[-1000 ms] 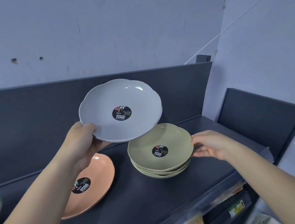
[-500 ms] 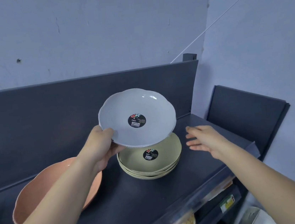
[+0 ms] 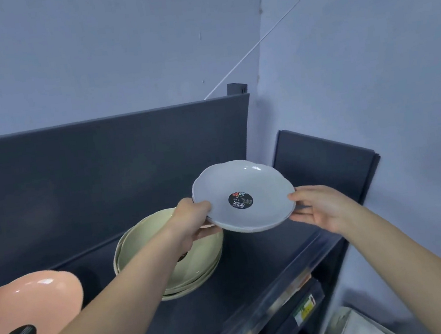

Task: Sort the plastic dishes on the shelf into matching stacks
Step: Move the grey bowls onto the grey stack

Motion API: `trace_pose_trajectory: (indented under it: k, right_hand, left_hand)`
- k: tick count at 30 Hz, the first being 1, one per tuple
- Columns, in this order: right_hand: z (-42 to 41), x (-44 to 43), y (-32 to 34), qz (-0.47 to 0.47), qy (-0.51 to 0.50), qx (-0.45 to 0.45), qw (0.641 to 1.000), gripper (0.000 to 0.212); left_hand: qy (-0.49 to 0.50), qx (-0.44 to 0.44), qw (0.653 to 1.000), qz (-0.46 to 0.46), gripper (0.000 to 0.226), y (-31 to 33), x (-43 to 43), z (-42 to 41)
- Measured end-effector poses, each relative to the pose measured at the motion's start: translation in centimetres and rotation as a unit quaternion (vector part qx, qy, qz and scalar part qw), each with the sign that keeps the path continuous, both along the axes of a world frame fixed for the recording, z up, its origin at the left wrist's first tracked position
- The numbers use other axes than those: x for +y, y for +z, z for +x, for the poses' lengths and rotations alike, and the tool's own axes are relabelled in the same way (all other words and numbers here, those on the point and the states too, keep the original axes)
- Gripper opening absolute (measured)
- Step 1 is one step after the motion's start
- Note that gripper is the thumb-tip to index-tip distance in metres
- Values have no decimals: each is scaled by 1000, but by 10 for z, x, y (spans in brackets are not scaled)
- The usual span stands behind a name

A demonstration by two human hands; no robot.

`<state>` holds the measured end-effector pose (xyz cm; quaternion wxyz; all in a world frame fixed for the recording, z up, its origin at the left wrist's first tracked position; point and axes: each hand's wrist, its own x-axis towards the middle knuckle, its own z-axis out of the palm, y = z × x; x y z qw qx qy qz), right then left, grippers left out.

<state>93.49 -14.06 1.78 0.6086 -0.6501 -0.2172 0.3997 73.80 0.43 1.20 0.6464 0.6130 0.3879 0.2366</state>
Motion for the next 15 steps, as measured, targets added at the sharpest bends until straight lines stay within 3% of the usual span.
trace_pose_trajectory:
  k: [4,8,15]
  right_hand:
    - [20,0,-12,-2,-39,-7,999,19]
    - [36,5,-24,-8,-62,-11,998,24]
    - [52,21,-38,-76,-76,-45,993,27]
  left_hand:
    - [9,31,998,56,16,-7,11,28]
    - [-16,49,996,74,28,-15,27,48]
    - [-61,229,956,171,19,-14,57,86]
